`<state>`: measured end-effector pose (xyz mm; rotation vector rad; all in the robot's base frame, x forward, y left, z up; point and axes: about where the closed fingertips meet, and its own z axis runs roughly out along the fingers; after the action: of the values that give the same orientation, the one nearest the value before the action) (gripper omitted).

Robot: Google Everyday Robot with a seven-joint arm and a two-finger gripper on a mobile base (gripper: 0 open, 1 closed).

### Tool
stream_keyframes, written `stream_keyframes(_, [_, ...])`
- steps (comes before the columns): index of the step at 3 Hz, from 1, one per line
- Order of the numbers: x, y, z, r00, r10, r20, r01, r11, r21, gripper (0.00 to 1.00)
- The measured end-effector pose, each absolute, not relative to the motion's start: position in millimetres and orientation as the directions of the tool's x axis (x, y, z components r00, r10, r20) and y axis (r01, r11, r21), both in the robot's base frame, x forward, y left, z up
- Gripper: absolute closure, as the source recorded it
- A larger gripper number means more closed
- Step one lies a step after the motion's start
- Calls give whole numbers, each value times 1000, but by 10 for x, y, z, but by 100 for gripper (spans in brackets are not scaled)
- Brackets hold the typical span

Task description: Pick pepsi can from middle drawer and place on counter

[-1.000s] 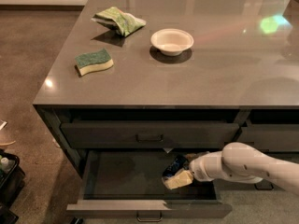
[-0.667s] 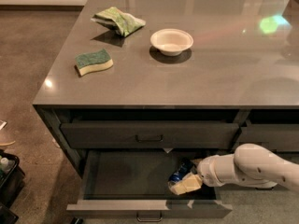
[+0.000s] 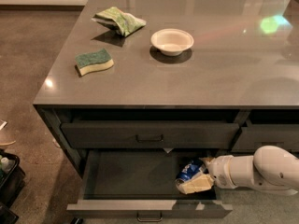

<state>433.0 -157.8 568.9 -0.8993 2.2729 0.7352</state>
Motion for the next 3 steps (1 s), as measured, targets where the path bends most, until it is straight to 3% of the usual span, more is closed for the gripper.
stream_keyframes(1, [4292,-1351,6201,-503,-459,-733,-792,585,178,100])
stream_keyframes(3, [3976,-561,7974,-176,-599,-781,-825,523,-215,100])
